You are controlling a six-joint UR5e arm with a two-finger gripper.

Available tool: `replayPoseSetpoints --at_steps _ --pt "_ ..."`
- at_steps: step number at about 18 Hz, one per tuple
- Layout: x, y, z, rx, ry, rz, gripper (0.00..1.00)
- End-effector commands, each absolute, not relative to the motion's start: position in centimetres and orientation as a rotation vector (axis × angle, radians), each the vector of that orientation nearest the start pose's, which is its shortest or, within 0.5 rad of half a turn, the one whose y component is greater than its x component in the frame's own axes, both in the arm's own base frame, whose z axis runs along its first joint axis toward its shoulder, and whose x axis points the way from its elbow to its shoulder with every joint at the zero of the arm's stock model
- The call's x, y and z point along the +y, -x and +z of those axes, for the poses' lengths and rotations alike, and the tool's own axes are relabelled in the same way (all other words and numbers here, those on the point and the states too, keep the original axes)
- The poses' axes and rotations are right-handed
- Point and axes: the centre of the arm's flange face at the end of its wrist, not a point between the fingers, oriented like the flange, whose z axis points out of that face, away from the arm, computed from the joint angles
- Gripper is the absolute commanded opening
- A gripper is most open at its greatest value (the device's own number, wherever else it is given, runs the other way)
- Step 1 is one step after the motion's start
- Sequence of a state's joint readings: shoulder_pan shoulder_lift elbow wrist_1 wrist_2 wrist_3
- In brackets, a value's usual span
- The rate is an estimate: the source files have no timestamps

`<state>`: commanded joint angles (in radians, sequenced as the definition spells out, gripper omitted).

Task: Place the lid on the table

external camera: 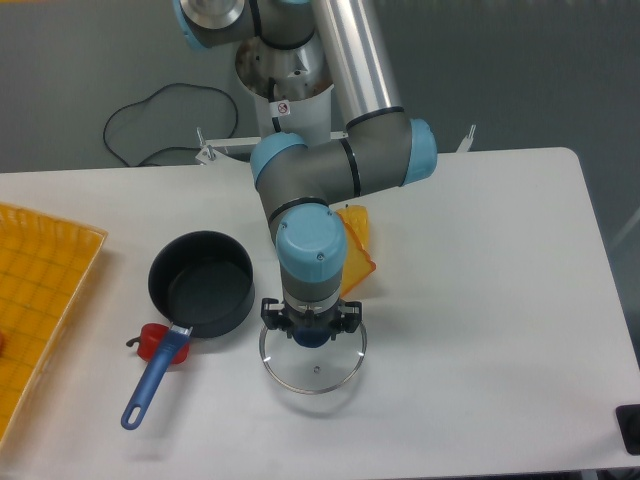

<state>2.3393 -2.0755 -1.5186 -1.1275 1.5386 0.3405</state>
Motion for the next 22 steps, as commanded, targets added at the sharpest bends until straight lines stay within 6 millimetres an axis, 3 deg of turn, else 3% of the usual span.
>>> replayPoseSetpoints --at_steps 22 --pt "57.5 35.4 24.0 -0.636 3.094 -0.078 0.58"
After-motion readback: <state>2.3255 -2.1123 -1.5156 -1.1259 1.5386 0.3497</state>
